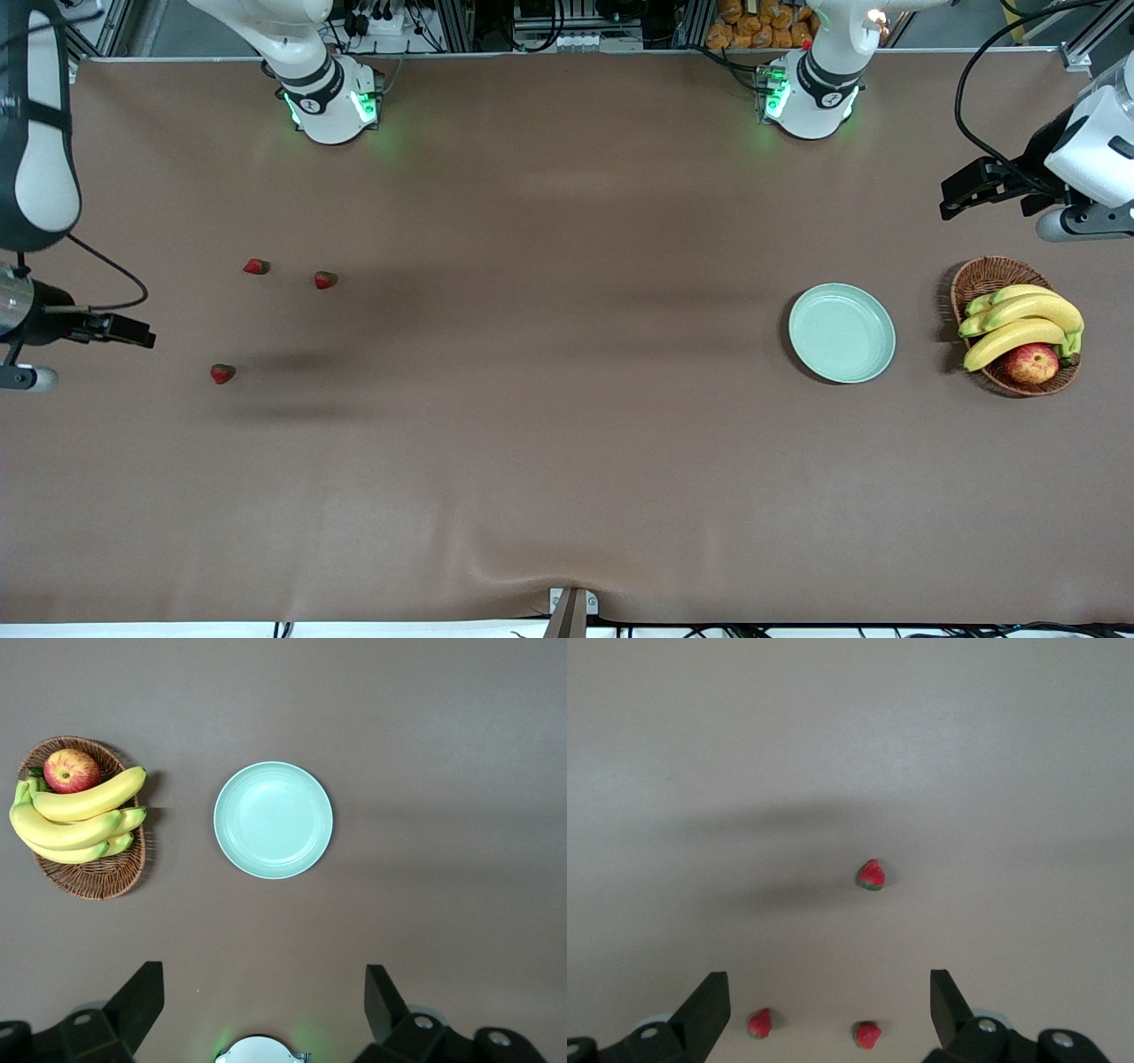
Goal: Collect all strawberries into plate
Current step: 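Lower the right gripper onto a strawberry and close it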
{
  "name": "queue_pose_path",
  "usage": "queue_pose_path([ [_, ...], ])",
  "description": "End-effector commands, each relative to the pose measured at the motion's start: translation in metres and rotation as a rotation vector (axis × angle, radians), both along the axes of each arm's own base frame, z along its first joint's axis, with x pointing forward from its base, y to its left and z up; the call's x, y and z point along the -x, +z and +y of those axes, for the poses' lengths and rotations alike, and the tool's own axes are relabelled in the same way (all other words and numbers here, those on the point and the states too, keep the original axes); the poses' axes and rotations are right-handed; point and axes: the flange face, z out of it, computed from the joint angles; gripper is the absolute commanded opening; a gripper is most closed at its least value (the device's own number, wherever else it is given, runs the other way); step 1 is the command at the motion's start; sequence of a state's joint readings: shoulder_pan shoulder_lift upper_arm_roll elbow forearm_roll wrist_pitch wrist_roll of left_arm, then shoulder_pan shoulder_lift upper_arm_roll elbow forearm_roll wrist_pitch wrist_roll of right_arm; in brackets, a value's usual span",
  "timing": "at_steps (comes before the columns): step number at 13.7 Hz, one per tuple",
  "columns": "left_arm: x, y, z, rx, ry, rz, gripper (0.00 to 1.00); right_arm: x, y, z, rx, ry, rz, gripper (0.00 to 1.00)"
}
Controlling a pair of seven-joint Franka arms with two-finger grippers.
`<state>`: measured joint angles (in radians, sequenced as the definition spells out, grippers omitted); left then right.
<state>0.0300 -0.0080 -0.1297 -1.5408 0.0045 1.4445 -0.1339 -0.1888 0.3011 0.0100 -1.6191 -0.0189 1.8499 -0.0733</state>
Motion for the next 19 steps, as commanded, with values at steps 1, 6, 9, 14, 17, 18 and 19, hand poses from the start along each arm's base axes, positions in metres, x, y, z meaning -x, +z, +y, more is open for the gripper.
queue_pose_path([
  [1, 0.006, 0.003, 0.002, 0.013, -0.01, 0.004, 1.0, -0.003, -0.022, -0.017, 0.006, -0.001, 0.005, 1.0],
  [6, 0.005, -0.001, 0.004, 0.015, -0.015, 0.013, 1.0, -0.004, -0.082, -0.03, 0.001, -0.02, -0.006, 1.0],
  [9, 0.005, 0.0, 0.013, 0.019, 0.004, 0.009, 1.0, -0.004, -0.109, -0.032, -0.012, -0.03, 0.01, 1.0],
  [14, -0.001, -0.005, 0.021, 0.023, 0.016, 0.004, 1.0, -0.005, -0.154, -0.046, -0.02, -0.05, 0.029, 1.0],
  [17, 0.001, -0.006, 0.019, 0.031, 0.014, 0.008, 1.0, -0.005, -0.177, -0.047, -0.026, -0.053, 0.046, 0.9],
  [18, 0.002, -0.008, 0.02, 0.032, 0.017, 0.012, 1.0, -0.005, -0.181, -0.045, -0.029, -0.051, 0.052, 0.89],
  [19, 0.004, -0.011, 0.018, 0.037, 0.027, 0.013, 1.0, -0.004, -0.187, -0.043, -0.032, -0.049, 0.061, 0.86],
])
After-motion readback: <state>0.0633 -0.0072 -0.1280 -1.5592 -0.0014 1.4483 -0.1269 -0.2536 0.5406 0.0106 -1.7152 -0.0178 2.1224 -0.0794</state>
